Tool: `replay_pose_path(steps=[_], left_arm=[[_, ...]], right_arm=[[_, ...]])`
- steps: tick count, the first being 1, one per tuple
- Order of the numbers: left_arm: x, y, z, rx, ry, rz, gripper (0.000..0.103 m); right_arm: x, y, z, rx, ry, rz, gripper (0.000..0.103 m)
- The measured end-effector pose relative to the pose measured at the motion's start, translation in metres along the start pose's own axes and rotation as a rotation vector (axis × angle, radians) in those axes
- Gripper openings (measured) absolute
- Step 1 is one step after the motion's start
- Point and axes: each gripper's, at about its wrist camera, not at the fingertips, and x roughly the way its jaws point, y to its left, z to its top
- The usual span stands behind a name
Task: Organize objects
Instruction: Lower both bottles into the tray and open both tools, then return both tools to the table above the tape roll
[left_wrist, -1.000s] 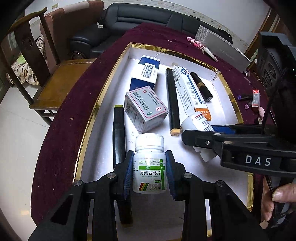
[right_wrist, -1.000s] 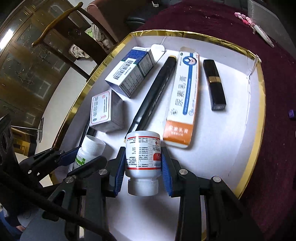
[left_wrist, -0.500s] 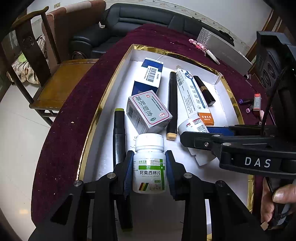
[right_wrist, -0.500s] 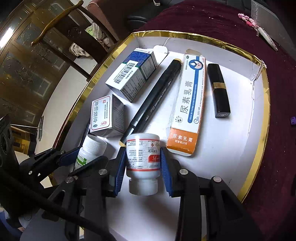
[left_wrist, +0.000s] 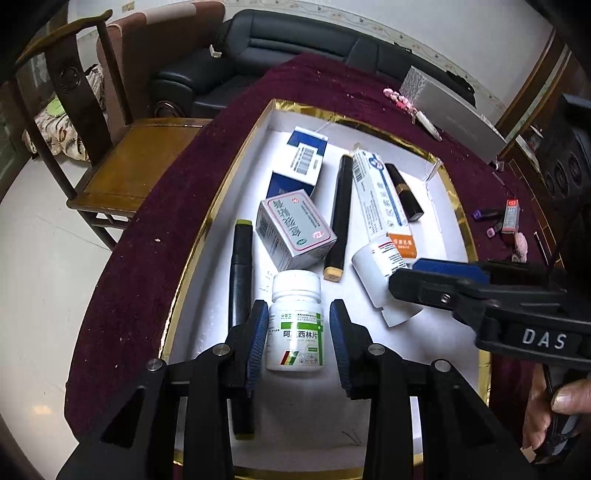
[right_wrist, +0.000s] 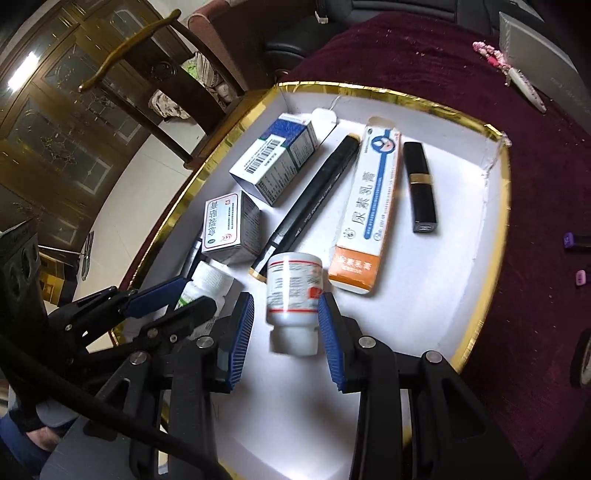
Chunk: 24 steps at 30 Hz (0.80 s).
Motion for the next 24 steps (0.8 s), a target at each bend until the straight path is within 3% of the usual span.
replay_pose_path(steps=[11, 24], left_arm=[[-0.017, -0.045, 0.0, 0.032, -0.04, -0.001, 0.03], [-0.024, -0.149, -0.002, 0.174, -0.058, -0.082, 0.03]], right_arm=[[-0.051, -0.039, -0.026, 0.077, -0.067, -0.001, 0.035], [-0.117, -0.115, -0.07, 0.252, -0.153, -0.055, 0.042]])
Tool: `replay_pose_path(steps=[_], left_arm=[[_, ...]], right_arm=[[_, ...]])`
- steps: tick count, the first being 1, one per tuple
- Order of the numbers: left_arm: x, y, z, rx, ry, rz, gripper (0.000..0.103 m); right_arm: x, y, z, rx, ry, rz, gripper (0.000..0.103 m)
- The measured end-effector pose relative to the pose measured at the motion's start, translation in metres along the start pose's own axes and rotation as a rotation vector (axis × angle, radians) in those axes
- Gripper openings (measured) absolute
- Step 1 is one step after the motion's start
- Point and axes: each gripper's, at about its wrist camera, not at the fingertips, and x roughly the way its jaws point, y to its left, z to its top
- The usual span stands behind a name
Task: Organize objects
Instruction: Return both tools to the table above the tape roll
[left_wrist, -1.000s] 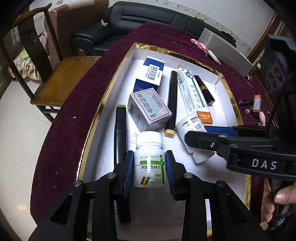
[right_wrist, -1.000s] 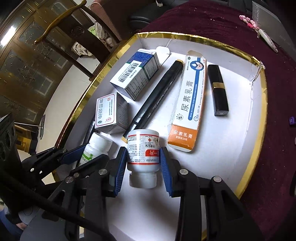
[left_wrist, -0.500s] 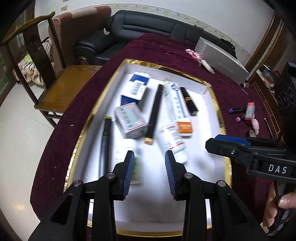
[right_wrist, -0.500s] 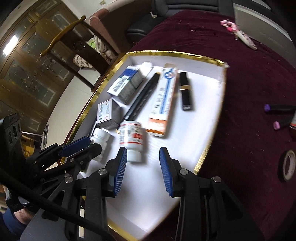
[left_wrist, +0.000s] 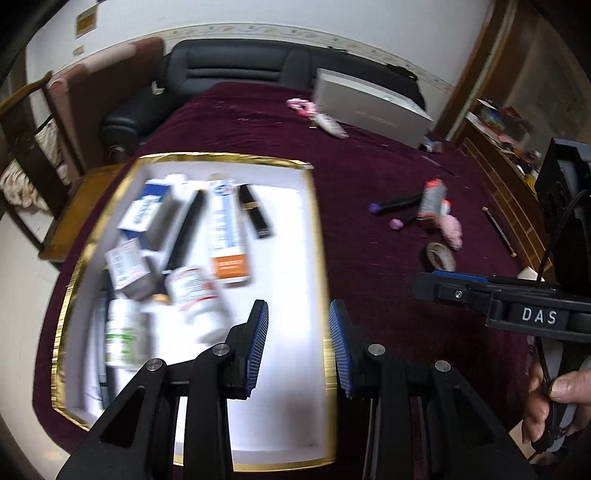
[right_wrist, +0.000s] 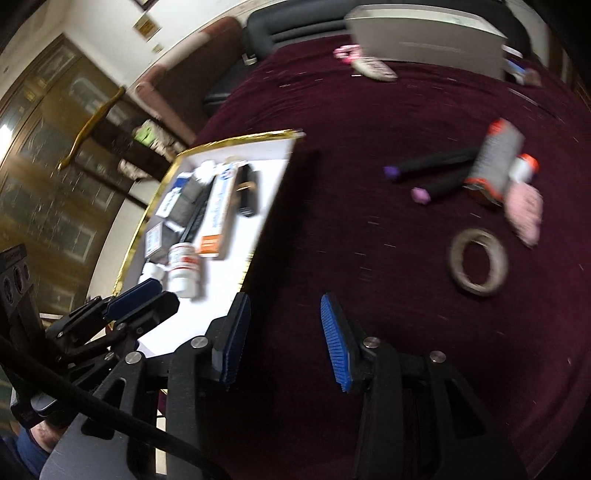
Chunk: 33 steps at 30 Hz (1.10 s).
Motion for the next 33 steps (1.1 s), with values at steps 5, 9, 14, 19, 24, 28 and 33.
replay_pose_path(steps=[5, 9, 14, 19, 24, 28, 33], left_arm=[[0.012, -0.046, -0.001, 0.061, 0.034, -0.048, 0.041], [0.023, -0.088, -0.002, 0.123, 0.048, -0.093, 0.053], [0.047, -0.134, 0.002, 0.185, 0.085, -0.136, 0.063], [0.079, -0.165, 0.014, 0.194, 0.133, -0.13, 0.066], [0.1, -0.18, 0.028, 0.185, 0.127, -0.102, 0.066], [0.119, -0.188, 0.035, 0.186, 0.133, -0.066, 0.066], [0.144, -0.201, 0.038, 0.226, 0.152, -0.002, 0.066]], right_arm=[[-0.024, -0.053, -0.013, 0.121, -0.035, -0.036, 0.048], [-0.041, -0.091, -0.026, 0.201, -0.049, -0.068, 0.053], [-0.059, -0.129, -0.046, 0.266, -0.054, -0.115, 0.057], [-0.079, -0.158, -0.062, 0.295, -0.063, -0.172, 0.07], [-0.102, -0.191, -0.076, 0.316, -0.081, -0.222, 0.079], [-0.112, -0.206, -0.081, 0.335, -0.08, -0.218, 0.079], [-0.12, -0.216, -0.085, 0.323, -0.079, -0.225, 0.079]])
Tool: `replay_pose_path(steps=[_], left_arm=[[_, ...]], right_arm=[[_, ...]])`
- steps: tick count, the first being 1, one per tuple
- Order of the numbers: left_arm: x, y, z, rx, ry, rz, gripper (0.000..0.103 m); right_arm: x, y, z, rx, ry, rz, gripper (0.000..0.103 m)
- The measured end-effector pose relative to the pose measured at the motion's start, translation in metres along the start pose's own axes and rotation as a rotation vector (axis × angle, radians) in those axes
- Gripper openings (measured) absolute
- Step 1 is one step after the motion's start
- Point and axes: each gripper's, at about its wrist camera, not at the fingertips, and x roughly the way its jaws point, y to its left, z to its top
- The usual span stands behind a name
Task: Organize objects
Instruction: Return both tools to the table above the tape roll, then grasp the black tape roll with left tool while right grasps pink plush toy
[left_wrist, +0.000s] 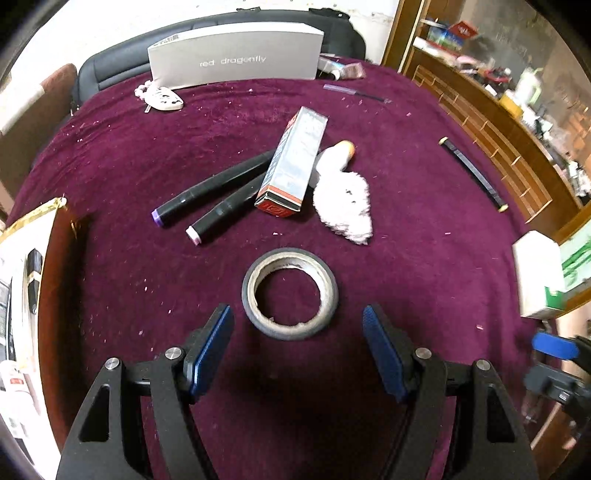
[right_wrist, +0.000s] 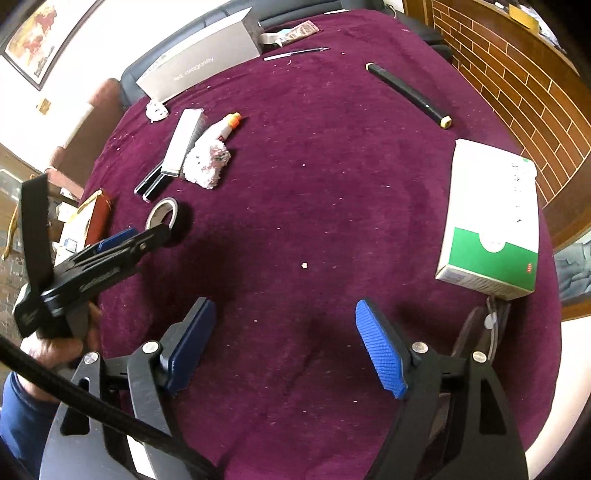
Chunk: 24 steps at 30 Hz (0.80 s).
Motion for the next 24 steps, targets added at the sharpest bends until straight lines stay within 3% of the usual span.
replay_pose_path(steps=[7, 10, 13, 17, 21, 23, 24], left_arm=[[0.026, 0.002, 0.012, -0.002, -0.001, 0.082, 0.066], [0.024, 0.005, 0.008, -0.009, -0.029, 0.064, 0.065], [0.017, 0.011, -0.004, 0.001, -0.05, 0.085, 0.053], [0.004, 0.019, -0.024, 0.01, -0.029, 0.08, 0.052], [-0.008, 0.027, -0.041, -0.001, -0.021, 0.067, 0.052], [-0.011, 0.031, -0.047, -0.01, -0.023, 0.063, 0.053], [-0.012, 0.033, -0.048, -0.007, -0.025, 0.061, 0.053]], right_arm=[[0.0, 0.001, 0.002, -0.042, -0.003, -0.012, 0.079], [0.004, 0.01, 0.005, -0.075, -0.007, -0.024, 0.079], [0.008, 0.021, 0.009, -0.101, -0.013, -0.027, 0.079], [0.013, 0.037, 0.021, -0.12, -0.051, -0.033, 0.079], [0.024, 0.053, 0.039, -0.122, -0.042, -0.001, 0.09], [0.031, 0.062, 0.049, -0.115, -0.033, -0.001, 0.103], [0.033, 0.066, 0.053, -0.119, -0.038, -0.008, 0.103]])
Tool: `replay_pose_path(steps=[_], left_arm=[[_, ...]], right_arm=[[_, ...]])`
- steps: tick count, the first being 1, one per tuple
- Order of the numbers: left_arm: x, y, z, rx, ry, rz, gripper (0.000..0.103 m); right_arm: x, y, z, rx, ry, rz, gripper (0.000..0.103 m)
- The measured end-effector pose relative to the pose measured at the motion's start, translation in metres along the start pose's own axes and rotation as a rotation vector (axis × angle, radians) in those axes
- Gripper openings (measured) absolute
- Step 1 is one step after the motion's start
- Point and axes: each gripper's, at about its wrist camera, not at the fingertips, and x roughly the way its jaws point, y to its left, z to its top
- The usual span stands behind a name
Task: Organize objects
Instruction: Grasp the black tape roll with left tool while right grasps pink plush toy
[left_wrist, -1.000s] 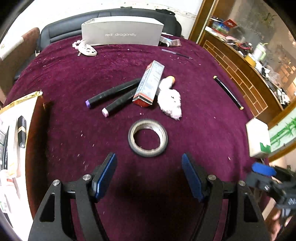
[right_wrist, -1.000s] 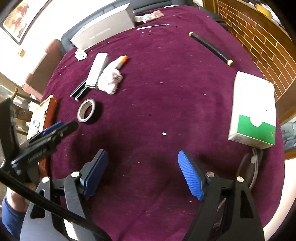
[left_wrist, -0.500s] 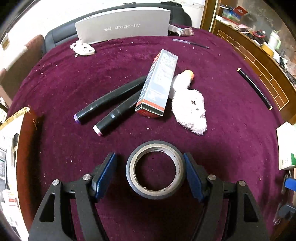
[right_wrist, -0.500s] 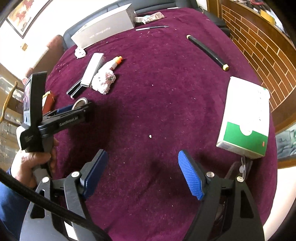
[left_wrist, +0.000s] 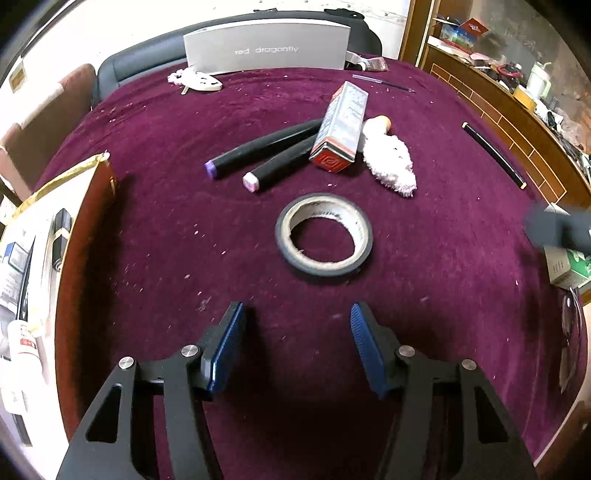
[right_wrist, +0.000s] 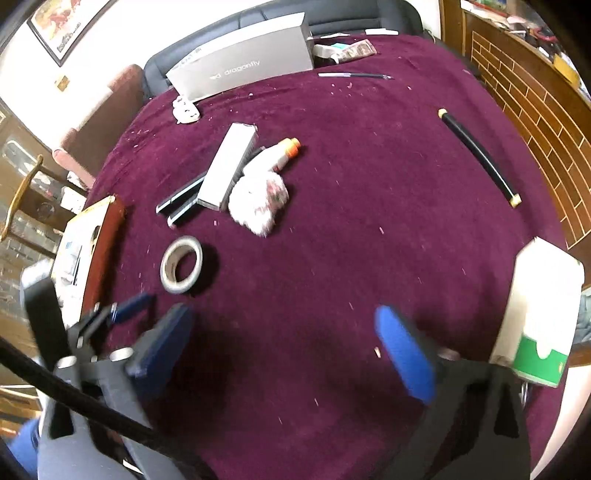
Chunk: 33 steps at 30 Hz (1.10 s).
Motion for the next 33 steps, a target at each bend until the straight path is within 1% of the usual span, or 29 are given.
replay_pose_path(steps=[2, 5, 7, 9, 12, 14, 16, 19, 20, 21, 23, 24, 26, 27, 28, 33], left_arm=[[-0.001, 0.002, -0.001, -0.002, -0.002, -0.003, 0.053], [-0.003, 0.007, 0.001, -0.044, -0.012, -0.044, 0.053], [-0.007, 0.012, 0.004, -0.069, -0.031, -0.075, 0.053], [-0.009, 0.01, 0.008, -0.063, -0.032, -0.094, 0.053], [-0.009, 0.008, 0.011, -0.06, -0.029, -0.092, 0.053], [-0.006, 0.009, 0.01, -0.071, -0.016, -0.1, 0.053], [-0.004, 0.009, 0.009, -0.075, -0.011, -0.095, 0.053], [-0.002, 0.012, 0.009, -0.087, -0.005, -0.093, 0.053], [-0.001, 0.012, 0.009, -0.091, -0.005, -0.092, 0.053], [-0.001, 0.013, 0.009, -0.095, -0.004, -0.092, 0.053], [0.001, 0.012, 0.011, -0.099, -0.001, -0.101, 0.053], [0.001, 0.012, 0.011, -0.099, 0.0, -0.099, 0.053], [0.003, 0.011, 0.014, -0.099, 0.003, -0.104, 0.053], [0.004, 0.011, 0.015, -0.1, 0.004, -0.108, 0.053], [0.004, 0.011, 0.017, -0.102, 0.001, -0.107, 0.053], [0.008, 0.006, 0.033, -0.095, 0.009, -0.103, 0.055]], right_arm=[[0.006, 0.011, 0.012, -0.03, -0.011, -0.011, 0.103], [0.015, 0.021, 0.03, -0.052, -0.018, -0.042, 0.103], [0.022, 0.02, 0.04, -0.042, -0.014, -0.042, 0.103], [0.032, 0.017, 0.05, 0.0, 0.01, -0.047, 0.103], [0.049, 0.015, 0.062, 0.038, 0.043, -0.041, 0.103], [0.058, 0.019, 0.066, 0.025, 0.057, -0.057, 0.103], [0.065, 0.024, 0.069, -0.006, 0.055, -0.091, 0.102], [0.077, 0.026, 0.074, -0.021, 0.052, -0.136, 0.091], [0.082, 0.025, 0.076, -0.021, 0.069, -0.151, 0.08], [0.088, 0.023, 0.078, -0.019, 0.088, -0.146, 0.072], [0.099, 0.021, 0.079, -0.015, 0.123, -0.11, 0.061], [0.1, 0.022, 0.078, -0.024, 0.127, -0.111, 0.06], [0.1, 0.032, 0.077, -0.092, 0.124, -0.129, 0.043], [0.099, 0.035, 0.076, -0.116, 0.123, -0.125, 0.041], [0.096, 0.034, 0.074, -0.113, 0.118, -0.102, 0.04], [0.067, 0.019, 0.063, -0.08, 0.066, -0.046, 0.039]])
